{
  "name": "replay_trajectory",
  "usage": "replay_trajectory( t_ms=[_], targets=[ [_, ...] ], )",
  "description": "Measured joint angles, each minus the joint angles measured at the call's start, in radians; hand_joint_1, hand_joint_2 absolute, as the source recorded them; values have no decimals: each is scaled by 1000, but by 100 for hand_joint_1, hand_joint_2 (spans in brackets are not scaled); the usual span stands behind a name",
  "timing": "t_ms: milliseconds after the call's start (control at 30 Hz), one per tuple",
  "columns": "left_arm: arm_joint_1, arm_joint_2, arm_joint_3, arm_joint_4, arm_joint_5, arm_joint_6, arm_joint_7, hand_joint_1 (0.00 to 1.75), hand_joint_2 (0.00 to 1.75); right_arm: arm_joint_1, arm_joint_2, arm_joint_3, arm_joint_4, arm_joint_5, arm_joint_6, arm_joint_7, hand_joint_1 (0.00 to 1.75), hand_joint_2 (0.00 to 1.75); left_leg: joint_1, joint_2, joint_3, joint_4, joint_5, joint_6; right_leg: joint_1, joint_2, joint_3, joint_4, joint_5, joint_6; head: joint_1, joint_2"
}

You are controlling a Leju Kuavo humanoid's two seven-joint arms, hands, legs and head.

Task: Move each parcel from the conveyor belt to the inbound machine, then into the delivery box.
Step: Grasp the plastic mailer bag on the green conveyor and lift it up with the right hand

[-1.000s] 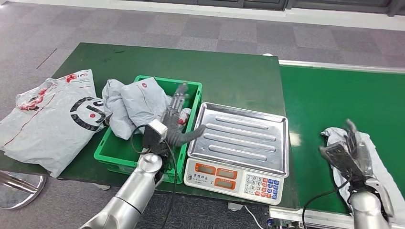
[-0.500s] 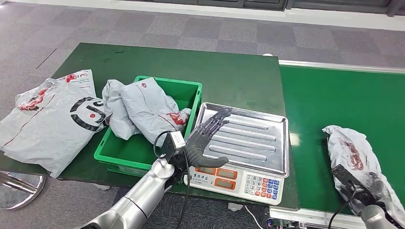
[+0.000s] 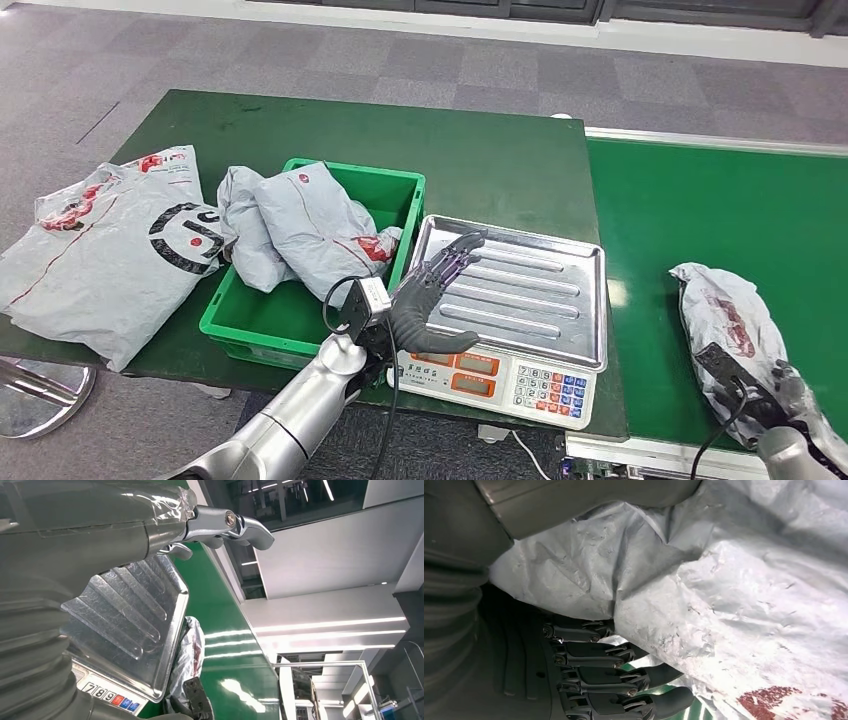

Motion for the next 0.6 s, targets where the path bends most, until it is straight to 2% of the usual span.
replay_trajectory(
  t_ms=[600],
  targets=[
    [0,0,0,2,0,0,0,0,175,-9,0,0,7,0,0,0,0,175,0,-1,0,0,0,0,0,-1,0,0,0,0,0,0]
  ],
)
